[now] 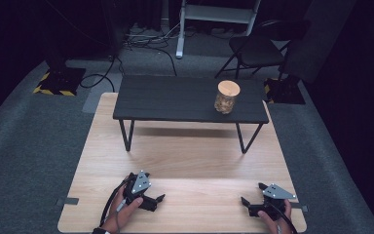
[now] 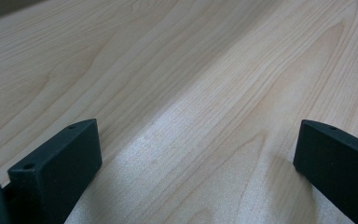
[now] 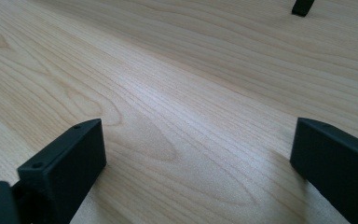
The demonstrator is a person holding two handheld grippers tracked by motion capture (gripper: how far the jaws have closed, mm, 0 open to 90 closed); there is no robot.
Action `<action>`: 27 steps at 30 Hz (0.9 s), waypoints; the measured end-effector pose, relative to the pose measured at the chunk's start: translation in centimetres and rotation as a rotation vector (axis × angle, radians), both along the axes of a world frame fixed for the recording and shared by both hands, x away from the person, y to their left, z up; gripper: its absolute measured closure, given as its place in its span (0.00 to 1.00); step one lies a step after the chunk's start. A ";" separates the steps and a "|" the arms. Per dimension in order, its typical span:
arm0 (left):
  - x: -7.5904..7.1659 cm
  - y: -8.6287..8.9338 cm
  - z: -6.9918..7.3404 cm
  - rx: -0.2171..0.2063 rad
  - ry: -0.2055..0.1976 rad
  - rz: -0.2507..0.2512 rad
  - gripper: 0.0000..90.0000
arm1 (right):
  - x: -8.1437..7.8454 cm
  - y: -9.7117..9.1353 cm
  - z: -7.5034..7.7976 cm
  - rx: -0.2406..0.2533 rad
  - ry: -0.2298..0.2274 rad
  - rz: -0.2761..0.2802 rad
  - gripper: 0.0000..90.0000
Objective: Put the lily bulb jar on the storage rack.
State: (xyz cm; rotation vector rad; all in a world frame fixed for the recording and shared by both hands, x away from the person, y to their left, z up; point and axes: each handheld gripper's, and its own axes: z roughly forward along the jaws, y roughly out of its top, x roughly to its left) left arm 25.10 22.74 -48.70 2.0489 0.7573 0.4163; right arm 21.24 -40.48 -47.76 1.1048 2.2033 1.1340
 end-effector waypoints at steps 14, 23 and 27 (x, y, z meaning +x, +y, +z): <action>0.0 0.0 0.0 0.000 0.000 0.000 0.01 | 0.0 -0.1 -0.3 0.006 -0.008 0.004 0.00; 0.0 0.0 0.0 0.000 0.000 0.000 0.01 | 0.0 -0.1 -0.3 0.005 -0.008 0.004 0.00; 0.0 0.0 0.0 0.000 -0.001 0.000 0.01 | 0.0 -0.1 -0.3 0.005 -0.007 0.004 0.00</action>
